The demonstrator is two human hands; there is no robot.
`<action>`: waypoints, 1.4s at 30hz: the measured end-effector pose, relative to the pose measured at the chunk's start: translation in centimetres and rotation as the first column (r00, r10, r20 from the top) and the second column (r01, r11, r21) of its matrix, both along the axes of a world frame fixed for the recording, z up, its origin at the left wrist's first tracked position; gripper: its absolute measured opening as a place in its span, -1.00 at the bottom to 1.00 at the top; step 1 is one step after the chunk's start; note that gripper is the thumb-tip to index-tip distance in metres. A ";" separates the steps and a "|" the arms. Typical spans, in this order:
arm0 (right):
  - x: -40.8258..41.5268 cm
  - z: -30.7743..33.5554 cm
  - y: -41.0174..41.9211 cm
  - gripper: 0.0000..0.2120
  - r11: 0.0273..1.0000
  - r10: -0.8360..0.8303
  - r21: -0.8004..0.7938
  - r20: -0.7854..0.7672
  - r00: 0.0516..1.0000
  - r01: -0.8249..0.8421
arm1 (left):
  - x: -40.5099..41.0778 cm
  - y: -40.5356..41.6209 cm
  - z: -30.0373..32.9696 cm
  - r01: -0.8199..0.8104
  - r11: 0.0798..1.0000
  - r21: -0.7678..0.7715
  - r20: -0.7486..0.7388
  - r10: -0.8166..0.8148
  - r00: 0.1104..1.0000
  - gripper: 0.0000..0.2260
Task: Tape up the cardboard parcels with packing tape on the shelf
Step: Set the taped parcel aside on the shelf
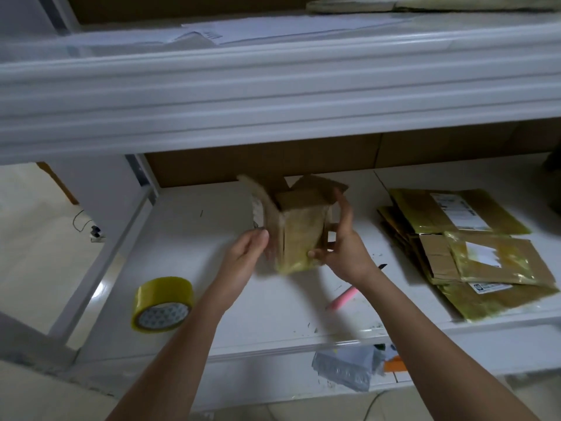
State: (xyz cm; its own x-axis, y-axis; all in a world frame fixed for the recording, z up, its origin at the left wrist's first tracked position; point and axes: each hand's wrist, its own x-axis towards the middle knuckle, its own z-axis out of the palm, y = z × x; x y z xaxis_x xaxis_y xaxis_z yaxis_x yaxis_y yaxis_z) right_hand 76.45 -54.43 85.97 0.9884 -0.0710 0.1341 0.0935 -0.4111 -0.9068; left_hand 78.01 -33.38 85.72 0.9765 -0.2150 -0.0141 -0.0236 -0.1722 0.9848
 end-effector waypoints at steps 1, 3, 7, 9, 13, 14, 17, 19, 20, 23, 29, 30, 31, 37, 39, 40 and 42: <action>-0.1 -0.3 0.3 0.03 0.998 -0.013 -0.064 0.026 1.000 0.015 | 0.0 0.3 -0.2 0.034 0.998 0.049 -0.015 -0.033 0.999 -0.66; -0.1 -1.0 0.7 -0.11 0.987 -0.034 -0.152 0.079 0.996 0.046 | 0.1 0.9 -0.7 0.084 0.982 0.168 -0.051 -0.076 0.996 -0.73; -0.3 -2.0 1.0 -0.51 0.966 -0.121 -0.213 0.113 0.986 0.143 | 0.4 1.9 -1.8 0.150 0.850 0.505 -0.063 -0.137 0.989 -0.47; -0.7 -2.4 1.6 -0.49 0.962 -0.149 -0.212 0.120 0.981 0.172 | 0.4 2.1 -2.2 0.153 0.725 0.671 -0.062 -0.151 0.987 -0.44; -0.7 -2.7 2.1 -0.49 0.955 -0.188 -0.206 0.141 0.972 0.215 | 0.4 2.4 -2.0 0.125 0.646 0.753 -0.042 -0.141 0.989 -0.43; -0.6 -2.6 2.0 -0.51 0.951 -0.204 -0.203 0.156 0.967 0.233 | 0.6 2.4 -2.0 0.122 0.641 0.758 -0.033 -0.148 0.988 -0.43; -0.9 -1.7 1.8 -0.51 0.947 -0.256 -0.147 0.188 0.948 0.284 | 1.3 2.3 -2.1 0.124 0.623 0.772 -0.024 -0.166 0.986 -0.44; -1.4 -0.6 1.4 -0.51 0.942 -0.281 -0.119 0.234 0.931 0.315 | 1.8 1.8 -2.1 0.126 0.628 0.768 -0.010 -0.184 0.983 -0.44; -1.6 0.0 0.9 -0.52 0.937 -0.290 -0.116 0.264 0.920 0.329 | 2.0 1.4 -2.1 0.126 0.634 0.763 0.000 -0.195 0.981 -0.44; -2.7 1.9 -1.4 -0.53 0.905 -0.340 -0.132 0.351 0.873 0.405 | 2.7 -1.0 -1.9 0.147 0.652 0.744 0.034 -0.257 0.966 -0.43; -6.3 4.2 -9.7 -0.50 0.786 -0.475 -0.160 0.463 0.748 0.598 | 1.7 -9.2 -0.5 0.239 0.711 0.661 0.157 -0.443 0.883 -0.49; -6.9 4.4 -11.3 -0.50 0.770 -0.498 -0.148 0.468 0.730 0.621 | 1.4 -10.7 -0.2 0.266 0.714 0.647 0.160 -0.468 0.869 -0.50; -7.5 4.6 -12.9 -0.48 0.754 -0.524 -0.132 0.470 0.710 0.644 | 1.1 -12.3 0.2 0.284 0.709 0.645 0.164 -0.491 0.855 -0.50; -11.0 4.6 -23.3 -0.48 0.729 -0.583 -0.040 0.487 0.650 0.684 | -1.1 -23.4 1.7 0.280 0.693 0.665 0.246 -0.557 0.793 -0.52; -12.1 4.3 -27.4 -0.49 0.740 -0.574 -0.038 0.483 0.661 0.672 | -1.9 -27.8 1.8 0.266 0.692 0.671 0.249 -0.548 0.799 -0.53; -12.7 4.1 -29.6 -0.50 0.748 -0.564 -0.048 0.480 0.672 0.662 | -2.2 -30.1 1.7 0.259 0.694 0.672 0.253 -0.544 0.801 -0.54; -14.3 3.5 -33.8 -0.51 0.759 -0.550 -0.079 0.453 0.701 0.646 | -3.0 -34.6 1.1 0.251 0.678 0.691 0.243 -0.545 0.802 -0.56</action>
